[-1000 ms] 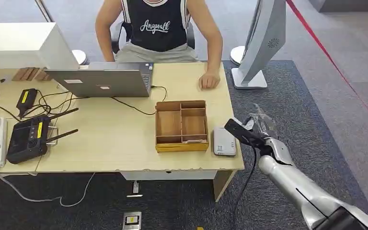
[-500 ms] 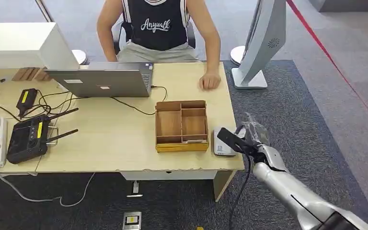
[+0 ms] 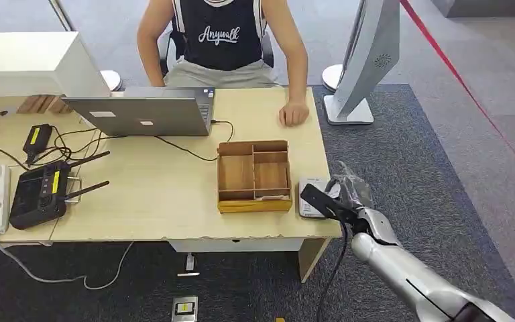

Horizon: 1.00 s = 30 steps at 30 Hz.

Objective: Pass the card to the sensor for recognition and then transmit it.

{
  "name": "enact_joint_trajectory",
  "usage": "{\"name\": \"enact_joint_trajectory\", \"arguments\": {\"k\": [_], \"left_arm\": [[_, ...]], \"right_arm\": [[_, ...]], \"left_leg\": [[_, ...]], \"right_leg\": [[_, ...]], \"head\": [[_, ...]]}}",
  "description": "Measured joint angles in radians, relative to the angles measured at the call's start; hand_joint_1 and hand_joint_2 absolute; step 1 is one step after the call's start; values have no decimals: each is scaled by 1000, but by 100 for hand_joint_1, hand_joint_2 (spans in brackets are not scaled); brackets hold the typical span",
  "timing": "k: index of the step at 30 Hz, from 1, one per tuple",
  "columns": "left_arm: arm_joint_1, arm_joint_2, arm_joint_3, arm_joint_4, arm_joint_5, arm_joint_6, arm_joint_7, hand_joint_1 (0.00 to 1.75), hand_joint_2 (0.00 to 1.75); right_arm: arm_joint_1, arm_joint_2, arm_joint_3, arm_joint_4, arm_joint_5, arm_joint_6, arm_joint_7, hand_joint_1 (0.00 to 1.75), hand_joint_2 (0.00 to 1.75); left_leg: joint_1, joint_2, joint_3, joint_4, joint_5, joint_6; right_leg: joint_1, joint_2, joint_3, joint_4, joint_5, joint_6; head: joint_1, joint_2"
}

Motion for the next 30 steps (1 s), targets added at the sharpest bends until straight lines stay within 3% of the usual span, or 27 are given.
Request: {"name": "enact_joint_trajectory", "arguments": {"k": [23,25,30], "left_arm": [[0,0,0,-5,-12,9,-6,0,0],[0,0,0,-5,-19,8,-6,0,0],[-1,1,-1,-5,-32,8,-3,0,0]], "right_arm": [[24,-20,2,-56,15,12,28,175,175],[27,-21,2,-61,27,-12,25,175,175],[-42,-38,-18,-79,37,-21,20,175,175]], "left_leg": [[0,0,0,0,0,0],[0,0,-1,0,0,0],[-1,0,-1,0,2,1]], "right_leg": [[0,0,0,0,0,0],[0,0,0,0,0,0],[0,0,-1,0,1,0]], "head": [[0,0],[0,0],[0,0]]}}
